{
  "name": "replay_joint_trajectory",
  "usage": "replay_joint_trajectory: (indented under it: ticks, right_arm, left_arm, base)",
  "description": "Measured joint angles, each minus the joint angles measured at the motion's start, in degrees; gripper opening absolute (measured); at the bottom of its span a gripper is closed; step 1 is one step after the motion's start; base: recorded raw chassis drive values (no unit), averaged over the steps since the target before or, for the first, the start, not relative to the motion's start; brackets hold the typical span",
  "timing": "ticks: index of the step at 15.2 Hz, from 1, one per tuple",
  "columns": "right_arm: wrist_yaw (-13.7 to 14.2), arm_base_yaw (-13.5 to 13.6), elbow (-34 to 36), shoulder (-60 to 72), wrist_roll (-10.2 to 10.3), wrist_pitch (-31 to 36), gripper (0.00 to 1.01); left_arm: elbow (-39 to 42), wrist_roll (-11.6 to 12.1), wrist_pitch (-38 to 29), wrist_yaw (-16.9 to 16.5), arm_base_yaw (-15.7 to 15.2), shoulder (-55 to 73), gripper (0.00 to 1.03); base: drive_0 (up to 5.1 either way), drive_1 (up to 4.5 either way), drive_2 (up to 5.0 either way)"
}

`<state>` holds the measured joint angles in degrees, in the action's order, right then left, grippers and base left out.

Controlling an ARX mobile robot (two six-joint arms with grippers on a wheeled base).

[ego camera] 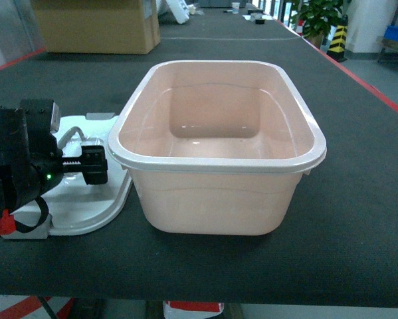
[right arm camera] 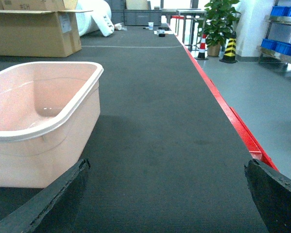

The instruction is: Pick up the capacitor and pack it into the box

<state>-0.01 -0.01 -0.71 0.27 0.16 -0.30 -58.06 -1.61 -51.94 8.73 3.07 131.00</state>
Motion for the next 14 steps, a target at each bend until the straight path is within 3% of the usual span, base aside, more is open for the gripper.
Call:
replay_joint_trajectory:
  ticks: [5, 14]
  right_arm:
    - [0.0, 0.0, 0.0, 0.0, 0.0, 0.0, 0.98]
    - [0.0, 0.0, 0.0, 0.0, 0.0, 0.0, 0.98]
  left_arm:
    - [-0.6, -0.6, -0.2, -1.2, -0.7, 0.7, 0.98]
    - [-1.3, -0.9, -0.5, -0.4, -1.0, 0.9, 0.01]
  base:
    - [0.0, 0.00, 0.0]
    - [0.0, 0.00, 0.0]
